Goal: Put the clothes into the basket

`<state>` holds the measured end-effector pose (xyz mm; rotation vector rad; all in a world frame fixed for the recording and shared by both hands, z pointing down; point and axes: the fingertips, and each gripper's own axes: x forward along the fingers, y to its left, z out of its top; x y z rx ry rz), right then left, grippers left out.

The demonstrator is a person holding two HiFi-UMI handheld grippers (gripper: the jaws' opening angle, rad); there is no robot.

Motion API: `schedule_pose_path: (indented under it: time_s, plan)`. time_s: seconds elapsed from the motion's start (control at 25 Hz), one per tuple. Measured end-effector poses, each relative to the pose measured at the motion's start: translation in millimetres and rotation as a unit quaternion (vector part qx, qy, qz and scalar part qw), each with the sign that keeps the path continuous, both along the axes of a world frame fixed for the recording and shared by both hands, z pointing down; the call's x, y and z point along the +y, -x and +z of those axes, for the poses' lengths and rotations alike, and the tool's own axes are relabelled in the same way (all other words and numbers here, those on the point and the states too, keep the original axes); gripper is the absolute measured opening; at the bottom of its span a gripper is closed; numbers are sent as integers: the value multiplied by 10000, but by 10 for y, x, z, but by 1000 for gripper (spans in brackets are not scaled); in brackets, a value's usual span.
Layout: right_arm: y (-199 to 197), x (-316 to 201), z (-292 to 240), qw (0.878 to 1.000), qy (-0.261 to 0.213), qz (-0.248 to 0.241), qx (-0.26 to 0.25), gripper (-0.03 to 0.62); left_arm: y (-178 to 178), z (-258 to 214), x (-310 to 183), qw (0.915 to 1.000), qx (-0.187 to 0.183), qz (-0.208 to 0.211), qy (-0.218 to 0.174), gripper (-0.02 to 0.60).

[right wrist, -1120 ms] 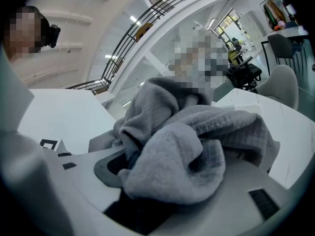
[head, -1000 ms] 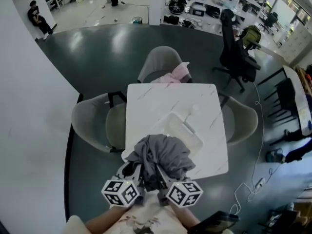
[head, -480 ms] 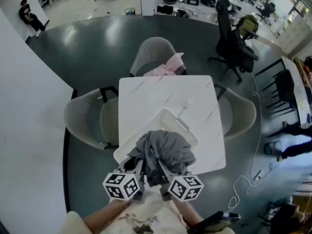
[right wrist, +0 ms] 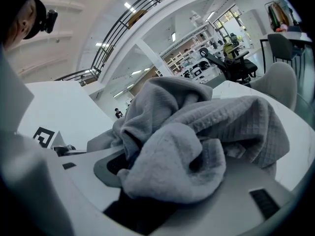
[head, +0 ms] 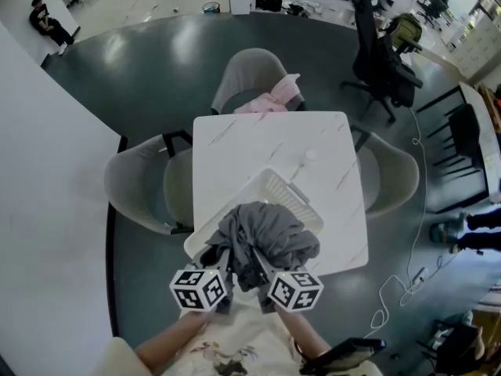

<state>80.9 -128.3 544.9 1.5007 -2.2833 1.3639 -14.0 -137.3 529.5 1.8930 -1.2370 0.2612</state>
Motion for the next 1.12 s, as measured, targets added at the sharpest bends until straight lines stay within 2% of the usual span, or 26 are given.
schedule_pose_path:
  time_s: [0.2,0.88,1.12]
  plan:
    - [-15,-143,60,9997,7,-53,238,259,10,107,-104,9999,-51,-81,-71,74]
    - [-35,-525,496,9983,411,-98,411,261,22,558,-470,9991,-307,-295,46,74]
    - [-107,-621,589,9968,666,99,436,261,-44,659,-607,9992,-190,-318,161,74]
